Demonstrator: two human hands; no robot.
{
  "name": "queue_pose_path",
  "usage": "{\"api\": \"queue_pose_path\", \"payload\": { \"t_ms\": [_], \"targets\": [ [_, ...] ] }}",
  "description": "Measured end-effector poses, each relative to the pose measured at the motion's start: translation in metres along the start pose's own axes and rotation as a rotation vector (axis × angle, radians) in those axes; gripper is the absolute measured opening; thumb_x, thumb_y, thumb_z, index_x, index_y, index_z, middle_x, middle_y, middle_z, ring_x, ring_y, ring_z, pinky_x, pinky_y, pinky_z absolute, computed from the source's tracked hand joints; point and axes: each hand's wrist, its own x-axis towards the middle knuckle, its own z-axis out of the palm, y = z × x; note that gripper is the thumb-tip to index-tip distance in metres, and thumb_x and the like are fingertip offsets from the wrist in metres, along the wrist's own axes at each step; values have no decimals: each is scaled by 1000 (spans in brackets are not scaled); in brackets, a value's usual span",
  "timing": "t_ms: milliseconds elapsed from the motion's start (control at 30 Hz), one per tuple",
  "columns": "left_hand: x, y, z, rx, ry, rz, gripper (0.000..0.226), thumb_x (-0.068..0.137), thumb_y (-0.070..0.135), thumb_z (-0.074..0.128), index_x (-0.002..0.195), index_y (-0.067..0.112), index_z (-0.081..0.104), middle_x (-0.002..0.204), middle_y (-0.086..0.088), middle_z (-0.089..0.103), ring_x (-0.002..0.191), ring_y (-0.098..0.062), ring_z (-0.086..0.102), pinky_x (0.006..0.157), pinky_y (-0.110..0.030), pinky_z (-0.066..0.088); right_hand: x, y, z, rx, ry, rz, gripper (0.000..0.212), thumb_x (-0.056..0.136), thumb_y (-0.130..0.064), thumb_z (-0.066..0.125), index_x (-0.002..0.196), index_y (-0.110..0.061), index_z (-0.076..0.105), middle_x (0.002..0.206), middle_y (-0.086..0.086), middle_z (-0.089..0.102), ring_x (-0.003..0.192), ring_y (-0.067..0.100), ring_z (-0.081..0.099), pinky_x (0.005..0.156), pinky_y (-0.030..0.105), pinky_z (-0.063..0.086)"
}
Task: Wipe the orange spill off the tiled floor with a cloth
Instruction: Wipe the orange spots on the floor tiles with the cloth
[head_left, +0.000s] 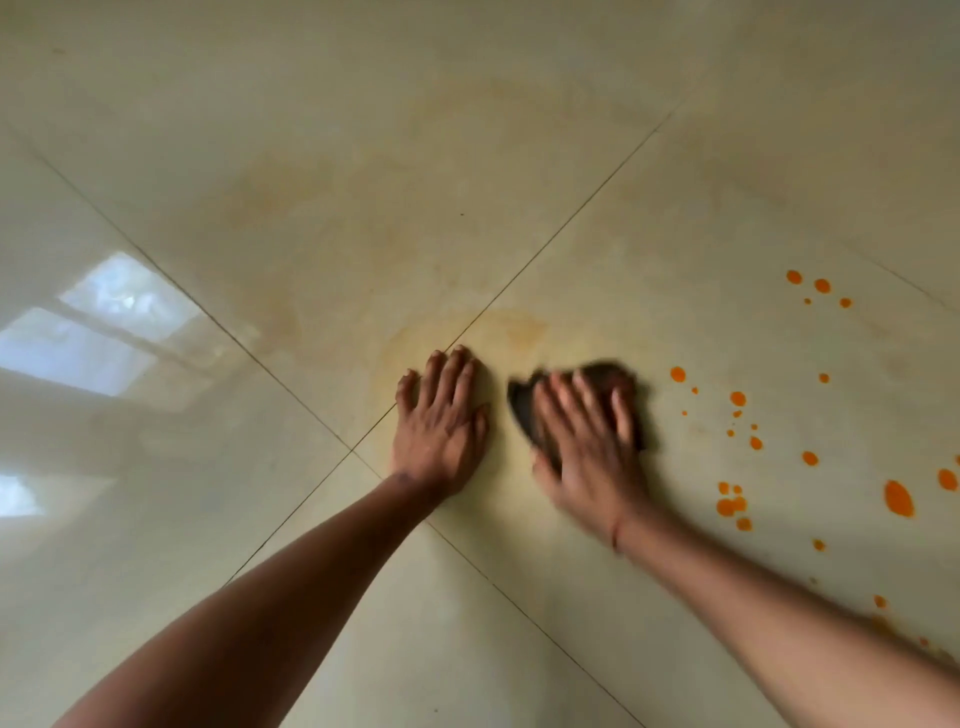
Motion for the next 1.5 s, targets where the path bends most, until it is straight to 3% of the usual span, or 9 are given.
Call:
{"api": "queue_pose_path", "payload": {
  "t_ms": [133, 267, 467, 667, 867, 1000, 1200, 1367, 1500],
  "targets": [
    [0, 3, -2, -24, -23, 16, 63, 97, 45, 19, 152, 14, 13, 162, -7, 7, 149, -24, -3, 118, -45, -6, -61, 36, -7, 4, -74, -150, 74, 81, -48, 46, 150, -22, 34, 157, 2, 31, 145, 21, 28, 115, 52, 17],
    [5, 4, -7, -56, 18, -9, 68, 94, 47, 25, 150, 9, 20, 160, -13, 15, 148, -29, 6, 117, -50, -1, 47, 81, -19, -47, -3, 284, 73, 83, -52, 32, 149, -19, 35, 156, 6, 33, 144, 24, 26, 114, 54, 15],
    [38, 66, -6, -81, -83, 202, 76, 88, 51, 20, 151, 8, 19, 160, -12, 16, 147, -30, 11, 117, -52, 6, -107, 48, -11, -8, -33, 222, 76, 84, -51, 41, 152, -20, 28, 159, 2, 26, 147, 22, 23, 116, 53, 18],
    [42, 76, 14, -23, -43, 204, 71, 95, 55, 25, 152, 13, 17, 160, -9, 17, 148, -30, 9, 118, -53, 4, 0, 102, -20, -21, 27, 538, 74, 83, -52, 34, 149, -19, 33, 157, 6, 32, 145, 25, 25, 114, 57, 17],
    [40, 82, 8, -22, -53, 209, 70, 93, 51, 27, 148, 7, 24, 157, -12, 23, 145, -33, 15, 115, -54, 9, -125, 88, -11, -20, -60, 290, 77, 84, -53, 41, 152, -20, 30, 159, 3, 27, 146, 24, 24, 116, 55, 18],
    [50, 99, 6, -49, -5, 249, 70, 91, 48, 29, 146, 4, 29, 156, -16, 24, 144, -35, 17, 115, -55, 9, -27, 141, -28, 15, -7, 704, 77, 82, -55, 29, 151, -20, 30, 158, 5, 28, 146, 25, 20, 115, 57, 14],
    [56, 160, 24, -62, -77, 408, 65, 94, 46, 31, 147, 9, 29, 156, -12, 27, 144, -32, 20, 117, -51, 11, -166, 101, -14, -33, -31, 383, 76, 84, -52, 40, 152, -19, 29, 159, 3, 25, 147, 23, 23, 117, 53, 17],
    [58, 160, 33, 7, -36, 425, 63, 95, 48, 33, 146, 9, 30, 155, -11, 28, 143, -31, 20, 116, -51, 13, -88, 172, -23, 6, 38, 801, 74, 85, -53, 31, 150, -20, 30, 158, 4, 29, 146, 24, 22, 115, 57, 16],
    [56, 164, 29, 19, -36, 436, 61, 94, 40, 34, 145, 7, 31, 155, -14, 28, 143, -33, 20, 115, -53, 12, -183, 113, -13, -34, 1, 577, 78, 84, -52, 42, 153, -20, 25, 160, 2, 23, 148, 22, 18, 117, 53, 16]
  ]
}}
